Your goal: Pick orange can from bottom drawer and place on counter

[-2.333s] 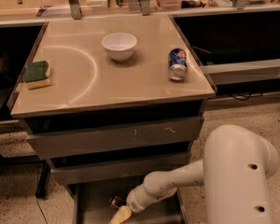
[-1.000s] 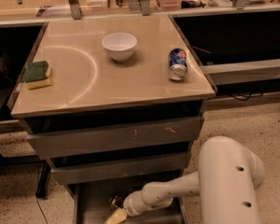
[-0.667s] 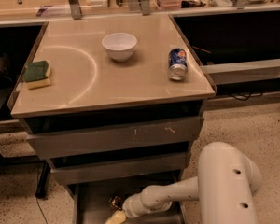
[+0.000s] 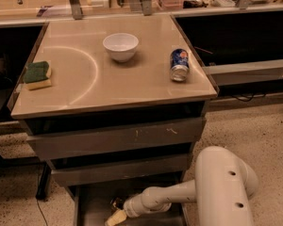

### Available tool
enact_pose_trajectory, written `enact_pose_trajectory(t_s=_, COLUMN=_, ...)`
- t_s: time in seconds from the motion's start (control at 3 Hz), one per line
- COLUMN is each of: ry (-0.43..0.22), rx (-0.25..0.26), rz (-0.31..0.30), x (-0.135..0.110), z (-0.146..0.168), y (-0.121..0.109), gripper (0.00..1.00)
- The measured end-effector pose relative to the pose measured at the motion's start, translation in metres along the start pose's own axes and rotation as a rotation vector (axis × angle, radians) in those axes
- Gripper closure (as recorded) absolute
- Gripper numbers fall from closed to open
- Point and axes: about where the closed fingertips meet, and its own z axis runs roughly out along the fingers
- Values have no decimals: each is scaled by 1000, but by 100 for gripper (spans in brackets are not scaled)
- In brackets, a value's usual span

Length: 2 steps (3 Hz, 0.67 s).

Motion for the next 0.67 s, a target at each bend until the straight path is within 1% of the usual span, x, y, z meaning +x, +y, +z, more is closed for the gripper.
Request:
enact_pose_trajectory(t_s=0.33, ry=0, rx=22, rz=-6, x=1, z=6, y=-13, gripper=0)
enact_pose_trajectory(t_s=0.67, ry=28, rx=38, rz=-17, x=6, z=16, y=-21, gripper=0)
